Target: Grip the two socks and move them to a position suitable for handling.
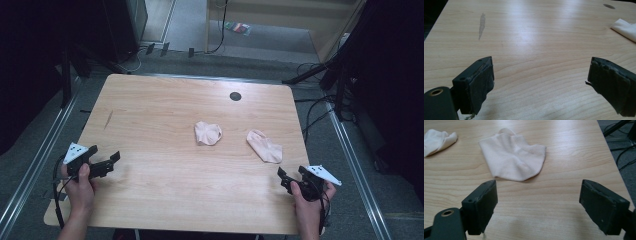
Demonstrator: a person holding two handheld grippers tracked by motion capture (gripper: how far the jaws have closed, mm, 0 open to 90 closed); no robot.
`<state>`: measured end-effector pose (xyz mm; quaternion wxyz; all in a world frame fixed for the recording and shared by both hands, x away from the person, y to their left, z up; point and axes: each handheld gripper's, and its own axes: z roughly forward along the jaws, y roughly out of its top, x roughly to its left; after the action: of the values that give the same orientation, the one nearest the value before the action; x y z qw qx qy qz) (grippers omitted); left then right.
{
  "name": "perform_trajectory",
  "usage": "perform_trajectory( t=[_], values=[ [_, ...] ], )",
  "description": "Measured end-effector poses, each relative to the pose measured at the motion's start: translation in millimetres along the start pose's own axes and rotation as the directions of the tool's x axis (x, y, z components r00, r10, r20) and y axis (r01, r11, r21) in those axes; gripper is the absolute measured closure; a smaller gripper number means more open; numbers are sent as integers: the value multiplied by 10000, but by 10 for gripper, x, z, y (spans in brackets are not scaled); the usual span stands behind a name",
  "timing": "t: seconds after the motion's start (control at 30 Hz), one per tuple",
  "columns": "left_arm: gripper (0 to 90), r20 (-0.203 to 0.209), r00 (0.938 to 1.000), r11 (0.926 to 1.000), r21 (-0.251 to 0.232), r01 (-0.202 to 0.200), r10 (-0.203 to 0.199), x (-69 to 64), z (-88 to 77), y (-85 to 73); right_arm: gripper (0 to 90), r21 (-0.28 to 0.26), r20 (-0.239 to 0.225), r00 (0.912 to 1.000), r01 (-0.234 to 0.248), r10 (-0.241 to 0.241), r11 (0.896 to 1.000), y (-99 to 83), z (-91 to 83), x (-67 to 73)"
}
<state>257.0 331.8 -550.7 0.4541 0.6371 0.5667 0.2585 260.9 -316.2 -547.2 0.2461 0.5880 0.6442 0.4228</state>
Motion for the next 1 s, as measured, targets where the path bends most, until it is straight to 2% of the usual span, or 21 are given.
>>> perform_trajectory(
  t=[0.07, 0.17, 0.27, 0.37, 0.57, 0.6, 0.8, 0.93, 1.0],
  values=[
    [70, 57, 9999, 9999, 81, 134, -134, 14, 8, 4, 154, -25, 8, 9999, 115, -115, 9999, 15, -8, 14],
    [70, 41, 9996, 9994, 217, 278, -279, 25, 26, 11, 144, 14, -292, 9993, 233, -233, 9997, 55, 6, 35],
    [70, -50, 9993, 9989, 292, 361, -359, 27, 31, 15, 144, -128, -353, 9989, 313, -317, 9994, 114, 28, 83],
    [70, -218, 9989, 9987, 267, 431, -425, 26, 33, 14, 144, -255, -374, 9987, 327, -337, 9991, 184, 47, 128],
    [70, -412, 9980, 9986, 226, 483, -474, 20, 36, 16, 144, -422, -284, 9970, 709, -721, 9966, 355, 99, 259],
    [70, -482, 9975, 9984, 215, 524, -513, 21, 40, 17, 145, -471, -284, 9946, 989, -1003, 9940, 422, 131, 328],
    [70, -771, 9946, 9974, 106, 710, -700, 35, 39, 23, 161, -133, -269, 9911, 1301, -1304, 9914, 531, 316, 427],
    [75, -931, 9946, 9989, 81, 461, -452, 8, 43, 23, 196, 88, -491, 9893, 1379, -1373, 9904, 602, 483, 497],
    [75, -849, 9958, 9993, 106, 350, -340, 1, 44, 24, 218, 258, -542, 9873, 1512, -1496, 9882, 633, 576, 556]
  ],
)
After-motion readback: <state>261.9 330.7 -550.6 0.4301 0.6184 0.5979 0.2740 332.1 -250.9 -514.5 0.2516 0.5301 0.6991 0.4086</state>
